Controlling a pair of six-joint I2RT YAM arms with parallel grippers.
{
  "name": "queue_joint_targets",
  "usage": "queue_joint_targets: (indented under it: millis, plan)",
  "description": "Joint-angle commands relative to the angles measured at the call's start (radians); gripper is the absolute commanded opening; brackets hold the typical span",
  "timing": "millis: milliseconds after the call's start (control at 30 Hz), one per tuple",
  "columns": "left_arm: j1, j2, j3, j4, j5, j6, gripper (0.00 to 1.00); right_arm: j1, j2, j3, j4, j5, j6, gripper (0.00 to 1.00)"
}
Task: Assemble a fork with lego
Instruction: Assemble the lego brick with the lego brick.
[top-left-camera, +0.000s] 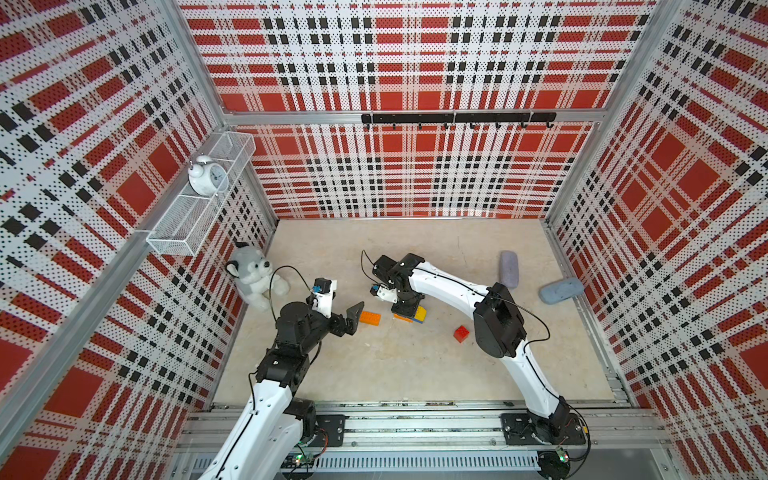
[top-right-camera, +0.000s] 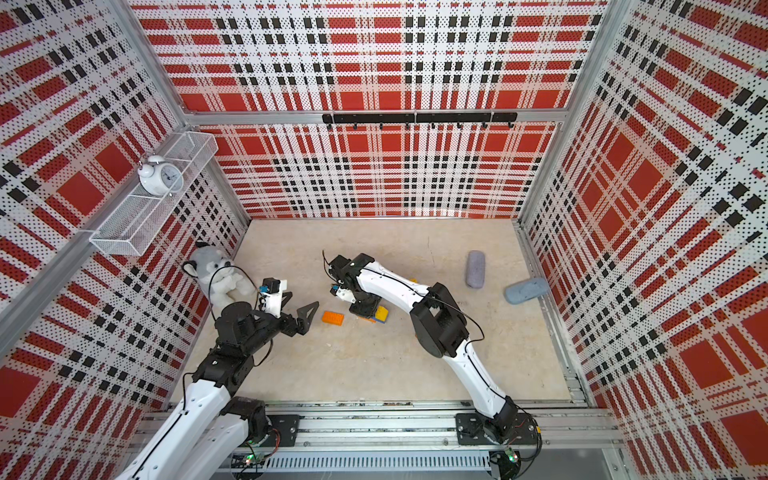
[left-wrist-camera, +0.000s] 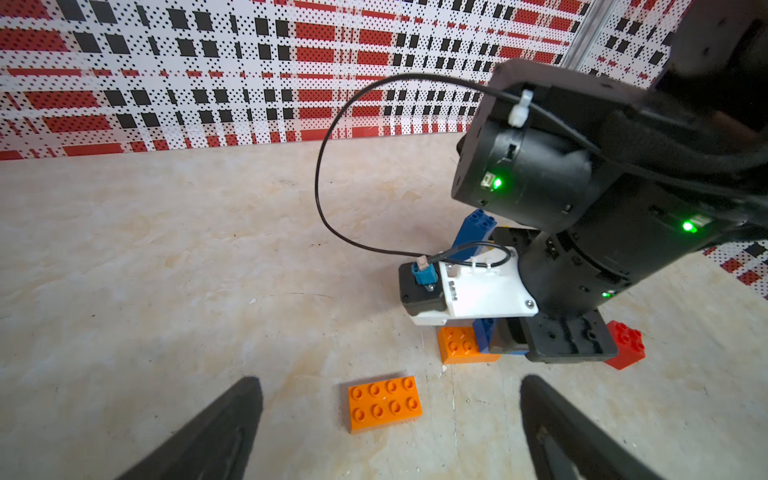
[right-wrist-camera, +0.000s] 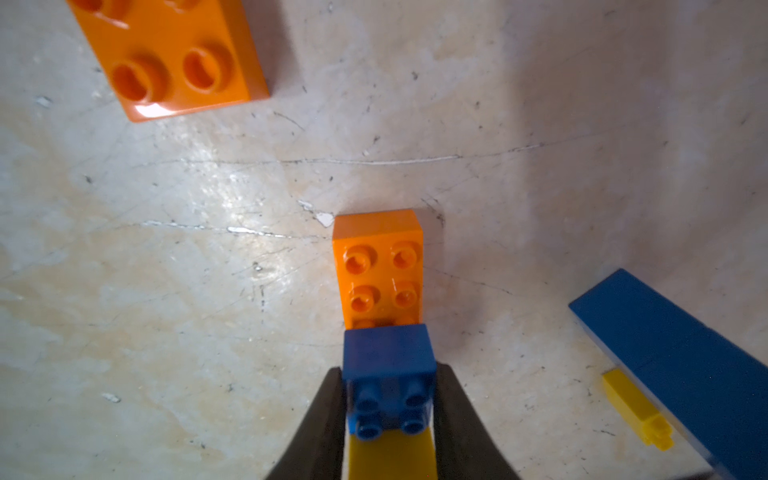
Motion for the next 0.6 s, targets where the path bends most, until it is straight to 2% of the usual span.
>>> queue_joint_targets:
  millis: [0,567]
  plan:
    - [-0.006,-0.006,-0.006,0.018,-0.009,0.012,0.98,-0.001,0.048,-0.009,-0.019,-0.029,0.023,0.27]
    - [-0.008,0.003,-0.025,0.042,-0.003,0.006,0.98,-0.002,0.100,0.059,-0.022,-0.033,0.005,0.27]
